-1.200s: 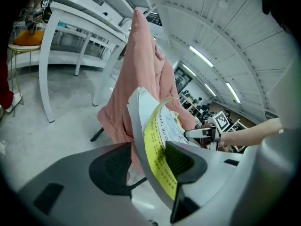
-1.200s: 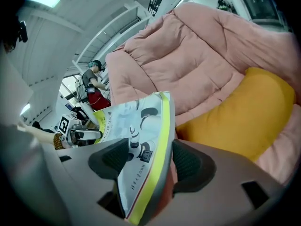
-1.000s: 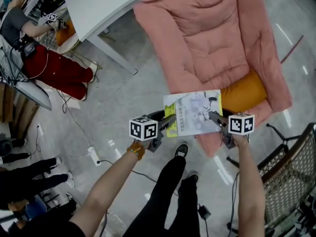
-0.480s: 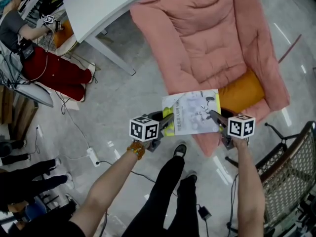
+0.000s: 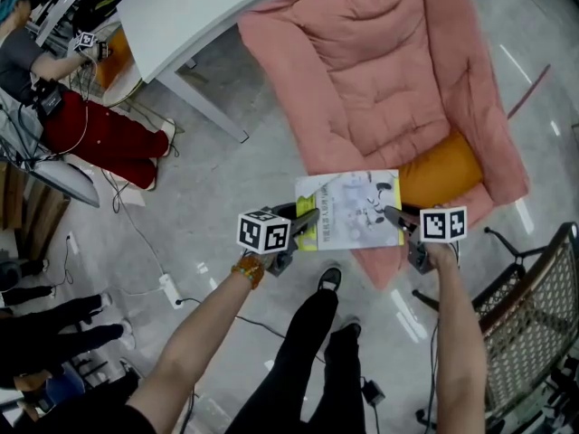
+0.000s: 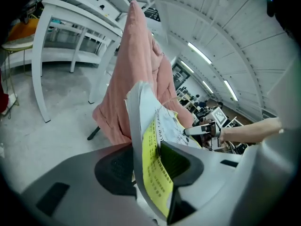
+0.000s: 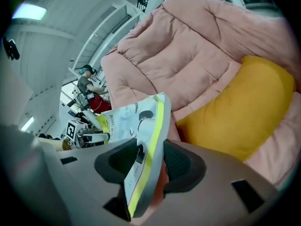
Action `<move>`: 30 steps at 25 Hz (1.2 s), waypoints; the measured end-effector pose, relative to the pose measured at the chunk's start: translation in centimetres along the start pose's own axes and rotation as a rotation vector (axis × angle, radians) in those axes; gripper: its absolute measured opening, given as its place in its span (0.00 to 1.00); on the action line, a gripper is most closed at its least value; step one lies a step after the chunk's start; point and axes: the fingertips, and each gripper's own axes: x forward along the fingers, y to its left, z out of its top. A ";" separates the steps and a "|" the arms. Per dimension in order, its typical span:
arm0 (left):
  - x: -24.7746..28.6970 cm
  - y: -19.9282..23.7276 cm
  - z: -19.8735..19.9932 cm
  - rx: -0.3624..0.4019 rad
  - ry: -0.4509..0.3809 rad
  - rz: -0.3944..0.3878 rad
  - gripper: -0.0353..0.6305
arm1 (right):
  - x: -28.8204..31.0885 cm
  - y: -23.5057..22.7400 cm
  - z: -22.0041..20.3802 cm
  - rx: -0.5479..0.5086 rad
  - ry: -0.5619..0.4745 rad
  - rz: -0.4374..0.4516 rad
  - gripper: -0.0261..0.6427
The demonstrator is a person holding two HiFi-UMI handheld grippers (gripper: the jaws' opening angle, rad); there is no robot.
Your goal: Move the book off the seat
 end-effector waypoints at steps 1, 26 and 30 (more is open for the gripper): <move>0.1 0.1 -0.1 -0.007 0.000 0.002 0.28 | 0.0 -0.1 0.0 0.008 -0.006 0.003 0.30; 1.0 0.8 -0.5 -0.022 0.087 -0.092 0.31 | -0.9 -0.2 -1.1 0.072 0.005 0.175 0.28; 1.1 0.8 -0.5 -0.022 0.075 -0.097 0.30 | -1.3 1.5 -0.3 0.133 -0.036 0.304 0.20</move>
